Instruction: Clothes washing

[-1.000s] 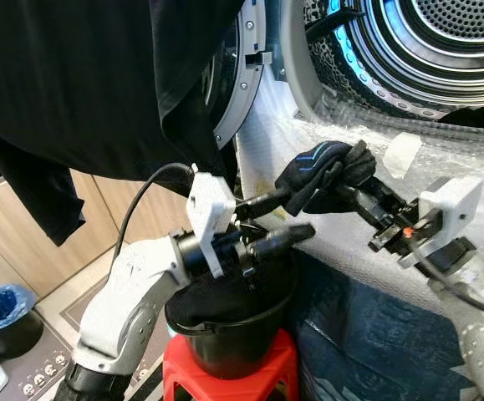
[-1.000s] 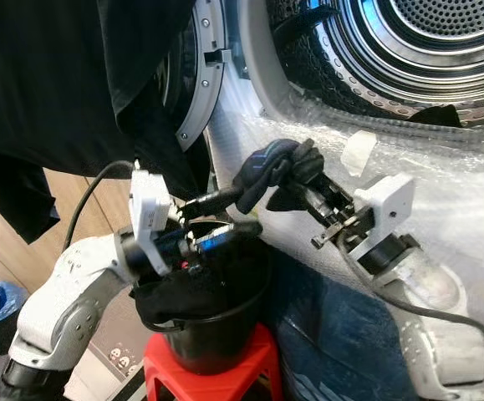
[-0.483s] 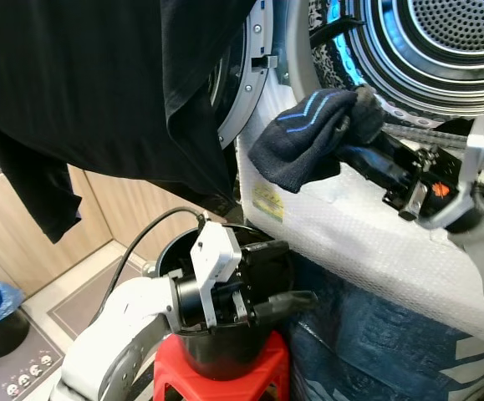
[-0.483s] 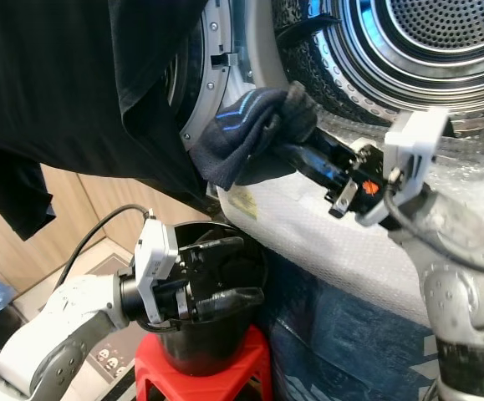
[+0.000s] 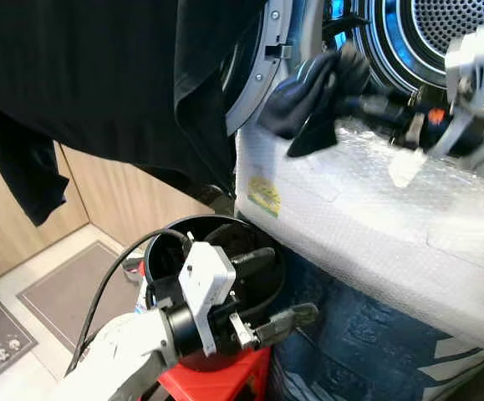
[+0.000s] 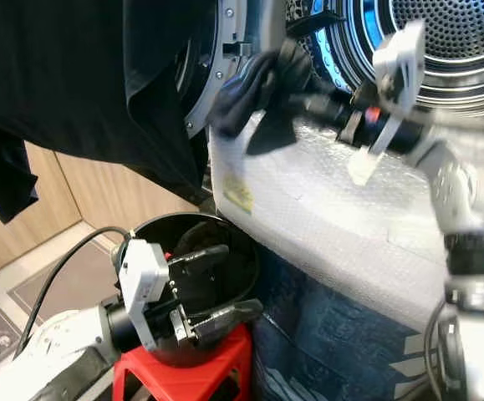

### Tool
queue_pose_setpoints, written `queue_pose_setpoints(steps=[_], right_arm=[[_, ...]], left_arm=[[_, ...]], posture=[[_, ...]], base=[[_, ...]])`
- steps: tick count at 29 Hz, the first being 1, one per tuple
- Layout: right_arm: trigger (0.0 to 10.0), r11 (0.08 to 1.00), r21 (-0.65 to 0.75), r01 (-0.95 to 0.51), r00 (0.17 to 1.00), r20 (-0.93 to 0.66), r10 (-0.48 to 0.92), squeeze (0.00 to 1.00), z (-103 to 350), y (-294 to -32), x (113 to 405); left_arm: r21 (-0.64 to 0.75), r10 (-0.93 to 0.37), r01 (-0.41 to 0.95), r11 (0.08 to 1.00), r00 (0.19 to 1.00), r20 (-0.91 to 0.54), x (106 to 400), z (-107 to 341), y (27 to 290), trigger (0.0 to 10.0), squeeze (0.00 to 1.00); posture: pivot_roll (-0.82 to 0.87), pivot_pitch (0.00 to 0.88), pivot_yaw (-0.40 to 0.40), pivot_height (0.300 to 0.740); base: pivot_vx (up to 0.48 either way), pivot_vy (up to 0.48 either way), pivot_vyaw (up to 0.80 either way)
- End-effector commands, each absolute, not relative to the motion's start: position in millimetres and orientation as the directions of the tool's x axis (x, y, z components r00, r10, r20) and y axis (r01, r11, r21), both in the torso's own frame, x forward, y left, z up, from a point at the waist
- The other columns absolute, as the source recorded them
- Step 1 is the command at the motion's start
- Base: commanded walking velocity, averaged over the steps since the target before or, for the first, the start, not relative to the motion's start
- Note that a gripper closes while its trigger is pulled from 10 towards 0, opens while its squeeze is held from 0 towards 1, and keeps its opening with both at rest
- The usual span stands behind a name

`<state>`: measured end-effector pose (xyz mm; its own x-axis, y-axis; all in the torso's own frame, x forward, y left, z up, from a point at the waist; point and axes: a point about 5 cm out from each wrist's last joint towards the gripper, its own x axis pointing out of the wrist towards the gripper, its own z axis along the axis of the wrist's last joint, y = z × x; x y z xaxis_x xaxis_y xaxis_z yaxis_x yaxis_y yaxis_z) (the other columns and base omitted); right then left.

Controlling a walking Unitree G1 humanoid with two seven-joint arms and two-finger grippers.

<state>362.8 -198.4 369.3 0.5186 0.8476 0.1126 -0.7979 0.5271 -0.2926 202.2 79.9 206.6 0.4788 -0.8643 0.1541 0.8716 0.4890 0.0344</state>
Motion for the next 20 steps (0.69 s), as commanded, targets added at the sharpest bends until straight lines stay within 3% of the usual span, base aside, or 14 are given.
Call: queue_pose_setpoints(steps=[1,13,15,20], right_arm=[[10.0,0.572,-0.296,-0.765,0.576,0.081,0.813,0.00,371,-207,369],[10.0,0.770,-0.367,-0.521,0.812,0.064,0.580,0.00,405,-223,387],[10.0,0.837,-0.363,-0.409,0.880,0.086,0.467,0.00,411,-228,391],[10.0,0.928,-0.302,-0.218,0.954,0.134,0.268,0.00,419,-237,394]], left_arm=[[0.031,-0.866,0.873,0.487,0.477,0.153,196,209,76,10.0,0.00],[-0.026,-0.845,0.854,0.520,0.518,0.134,186,205,75,10.0,0.00],[-0.031,-0.842,0.851,0.525,0.524,0.131,186,204,74,10.0,0.00],[-0.035,-0.837,0.846,0.532,0.532,0.129,186,204,74,10.0,0.00]], posture=[[0.03,0.146,-0.130,0.740],[0.02,0.196,-0.143,0.740],[0.01,0.205,-0.144,0.740],[0.02,0.208,-0.145,0.740]], base=[[0.000,0.000,0.00],[0.000,0.000,0.00],[0.000,0.000,0.00],[0.000,0.000,0.00]])
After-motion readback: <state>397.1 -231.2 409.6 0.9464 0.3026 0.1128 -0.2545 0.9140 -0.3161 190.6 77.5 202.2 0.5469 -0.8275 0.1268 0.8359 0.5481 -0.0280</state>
